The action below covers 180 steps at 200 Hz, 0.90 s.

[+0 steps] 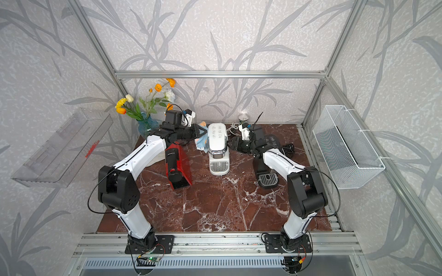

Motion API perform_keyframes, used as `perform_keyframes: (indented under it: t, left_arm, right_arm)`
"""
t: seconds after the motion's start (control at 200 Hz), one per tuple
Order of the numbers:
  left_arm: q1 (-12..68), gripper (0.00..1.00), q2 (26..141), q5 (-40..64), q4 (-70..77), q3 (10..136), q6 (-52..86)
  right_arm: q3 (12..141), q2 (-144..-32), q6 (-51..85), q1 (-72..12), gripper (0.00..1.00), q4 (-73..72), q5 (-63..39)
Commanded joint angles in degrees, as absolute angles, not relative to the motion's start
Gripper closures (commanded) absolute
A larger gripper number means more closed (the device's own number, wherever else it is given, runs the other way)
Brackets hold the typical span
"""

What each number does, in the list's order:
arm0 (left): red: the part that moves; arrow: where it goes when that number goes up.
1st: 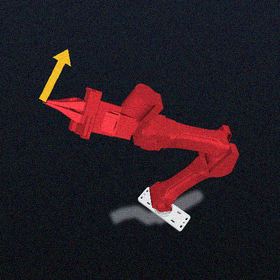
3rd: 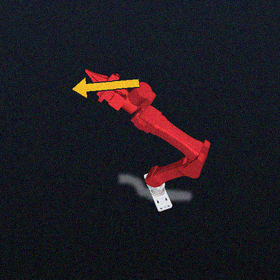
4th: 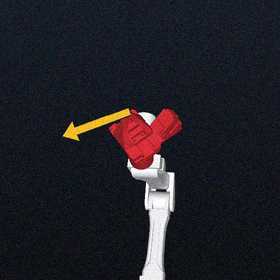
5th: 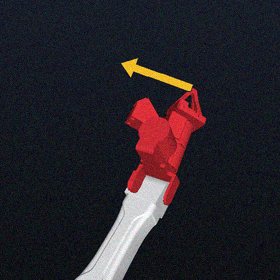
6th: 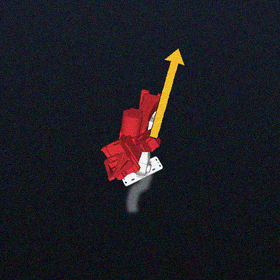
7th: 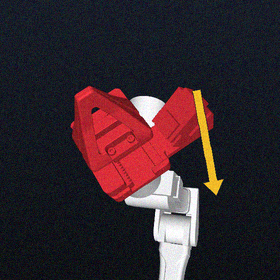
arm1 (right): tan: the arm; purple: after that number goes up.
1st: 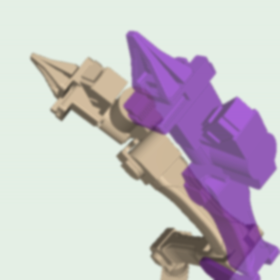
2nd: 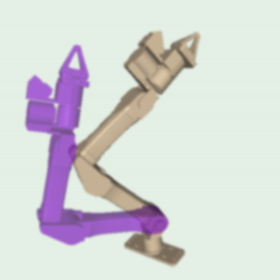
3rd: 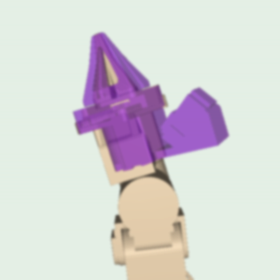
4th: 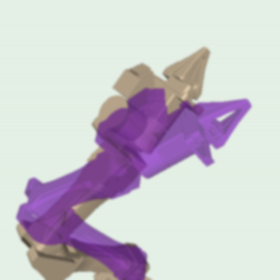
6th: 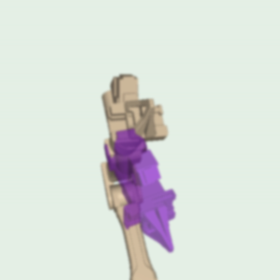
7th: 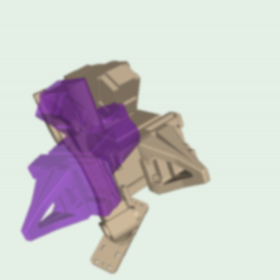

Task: Wipe the surface of a coffee machine
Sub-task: Wipe the dirt from the surface of the coffee machine.

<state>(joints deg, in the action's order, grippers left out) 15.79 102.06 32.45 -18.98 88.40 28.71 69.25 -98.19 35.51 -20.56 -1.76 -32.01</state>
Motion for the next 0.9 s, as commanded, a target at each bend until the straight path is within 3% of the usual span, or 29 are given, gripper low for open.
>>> perform_keyframes:
  t: [0.0,0.575,0.895]
  left_arm:
    - [17.23,1.00,104.76,33.26,-23.07,85.96,27.75]
    - [17.85,1.00,109.17,34.54,-24.74,81.19,27.51]
    - [17.69,1.00,96.84,25.48,-41.04,93.44,21.39]
  right_arm:
    - [69.16,-95.72,35.57,-21.09,0.42,-3.65,-33.06]
    - [68.13,-95.86,36.18,-21.09,0.42,-5.45,-33.57]
    - [68.07,-95.99,35.86,-21.09,0.42,-5.45,-33.53]
